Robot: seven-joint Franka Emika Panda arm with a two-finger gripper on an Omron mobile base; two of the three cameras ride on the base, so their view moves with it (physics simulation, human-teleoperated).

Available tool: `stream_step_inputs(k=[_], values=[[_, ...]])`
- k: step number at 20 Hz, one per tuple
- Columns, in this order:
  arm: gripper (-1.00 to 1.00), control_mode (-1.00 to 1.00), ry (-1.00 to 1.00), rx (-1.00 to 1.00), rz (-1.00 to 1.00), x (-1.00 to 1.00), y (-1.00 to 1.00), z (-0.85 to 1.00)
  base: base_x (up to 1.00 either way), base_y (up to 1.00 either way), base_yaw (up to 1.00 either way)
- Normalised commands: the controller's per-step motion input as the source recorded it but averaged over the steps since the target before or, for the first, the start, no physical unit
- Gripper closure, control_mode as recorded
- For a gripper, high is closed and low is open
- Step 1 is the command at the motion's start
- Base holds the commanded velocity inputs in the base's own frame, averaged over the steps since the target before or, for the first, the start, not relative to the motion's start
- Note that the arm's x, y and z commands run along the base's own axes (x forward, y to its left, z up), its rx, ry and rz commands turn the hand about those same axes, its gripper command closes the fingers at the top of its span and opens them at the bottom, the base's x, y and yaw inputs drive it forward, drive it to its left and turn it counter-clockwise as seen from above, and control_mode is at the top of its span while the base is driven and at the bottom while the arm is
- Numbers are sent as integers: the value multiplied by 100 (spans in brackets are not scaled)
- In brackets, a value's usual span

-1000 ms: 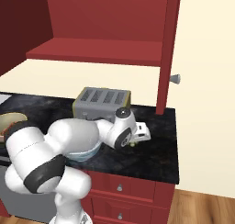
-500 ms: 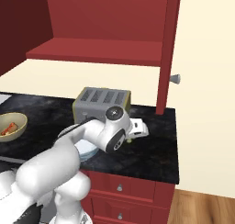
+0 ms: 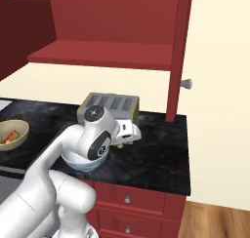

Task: Pick both bowls and place them on the counter. Then place the hot dog in one bowl and place the broccoli in the other bowl.

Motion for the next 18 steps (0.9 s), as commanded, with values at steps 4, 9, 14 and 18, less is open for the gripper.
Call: stream_step_inputs(k=[4, 9, 14, 18], values=[[100, -100, 17, -5, 0, -45, 86, 26, 0, 0, 0], [100, -100, 22, -3, 0, -39, 92, 15, 0, 0, 0], [100, -100, 14, -5, 0, -4, 73, 0, 0, 0, 0], [100, -100, 3, 0, 0, 14, 1, -12, 0, 0, 0]])
